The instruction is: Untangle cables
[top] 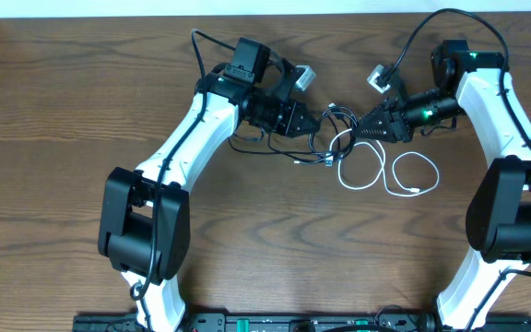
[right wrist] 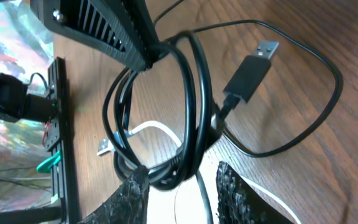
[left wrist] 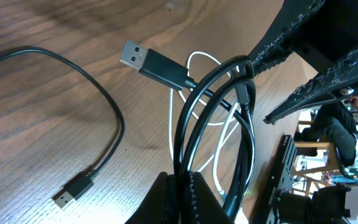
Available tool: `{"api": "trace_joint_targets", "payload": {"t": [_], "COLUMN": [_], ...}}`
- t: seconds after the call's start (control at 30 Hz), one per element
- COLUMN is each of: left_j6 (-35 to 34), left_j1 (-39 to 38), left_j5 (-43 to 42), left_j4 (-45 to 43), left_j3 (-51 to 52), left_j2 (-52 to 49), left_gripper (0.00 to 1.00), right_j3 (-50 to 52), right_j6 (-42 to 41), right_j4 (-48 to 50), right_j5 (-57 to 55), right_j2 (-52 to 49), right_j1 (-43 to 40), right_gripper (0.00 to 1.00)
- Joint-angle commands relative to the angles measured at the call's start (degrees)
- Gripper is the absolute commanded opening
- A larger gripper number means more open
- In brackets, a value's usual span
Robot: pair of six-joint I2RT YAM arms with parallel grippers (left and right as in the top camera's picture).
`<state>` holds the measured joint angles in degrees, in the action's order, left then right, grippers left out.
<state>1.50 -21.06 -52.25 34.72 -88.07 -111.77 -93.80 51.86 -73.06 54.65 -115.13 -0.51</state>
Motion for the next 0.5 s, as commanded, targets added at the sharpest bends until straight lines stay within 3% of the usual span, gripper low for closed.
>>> {"api": "trace_joint_targets", "payload": {"t": [0.0,0.47], "left_j6": [-0.11,-1.36], "left_j1": [1.33,2.45], "left_j5": [-1.31,-8.87], "left_j4": [0.17,-0.24], "left_j3": [-0.17,-0.17], "left_j2": [0.22,0.22], "left_gripper": [0.08,0.07], "right_j3": [-0.13,-0.11], "right_j6": [0.46,0.50], "right_j4": [-0.09,0.61], "right_j5": [0.28,-0.31], "right_j2": [-0.31,-0.31], "right_j1": [0.07,0.24], "right_gripper": [0.31,0.25]}}
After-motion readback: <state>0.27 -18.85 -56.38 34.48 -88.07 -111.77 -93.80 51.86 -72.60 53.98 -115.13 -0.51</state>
